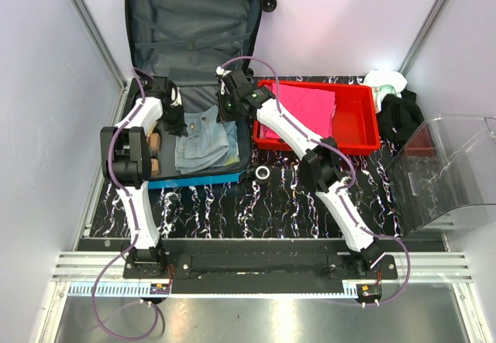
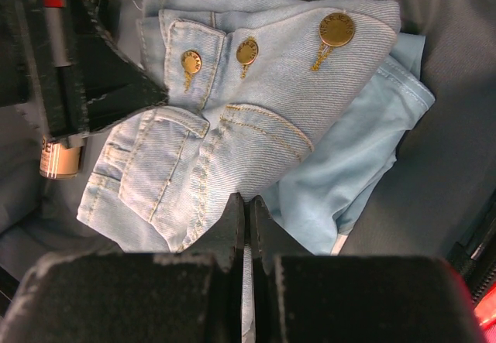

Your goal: Open, take out, and arrange the luggage

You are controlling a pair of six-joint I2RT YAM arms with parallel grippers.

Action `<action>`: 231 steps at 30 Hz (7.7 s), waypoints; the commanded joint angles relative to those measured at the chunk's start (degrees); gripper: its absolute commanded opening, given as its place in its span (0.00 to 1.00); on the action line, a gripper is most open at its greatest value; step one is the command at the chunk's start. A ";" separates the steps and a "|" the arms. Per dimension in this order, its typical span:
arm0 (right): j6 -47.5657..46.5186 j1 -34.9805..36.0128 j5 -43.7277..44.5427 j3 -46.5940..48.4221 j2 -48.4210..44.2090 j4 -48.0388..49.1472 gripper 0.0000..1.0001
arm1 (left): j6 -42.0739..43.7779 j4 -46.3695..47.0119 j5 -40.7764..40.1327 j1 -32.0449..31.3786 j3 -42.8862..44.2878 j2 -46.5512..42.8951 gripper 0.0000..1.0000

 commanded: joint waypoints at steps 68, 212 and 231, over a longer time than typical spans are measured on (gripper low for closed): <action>-12.24 -30.67 9.39 -47.51 -36.20 15.34 0.00 | -12.64 18.79 8.93 -28.64 37.06 16.89 0.00; -2.30 -8.60 3.42 6.73 -9.03 -0.31 0.00 | -7.18 0.95 2.50 -2.62 11.65 -8.79 0.00; -13.39 -29.17 5.88 -30.27 -28.37 4.26 0.00 | -12.72 5.43 1.45 -25.74 39.07 11.87 0.00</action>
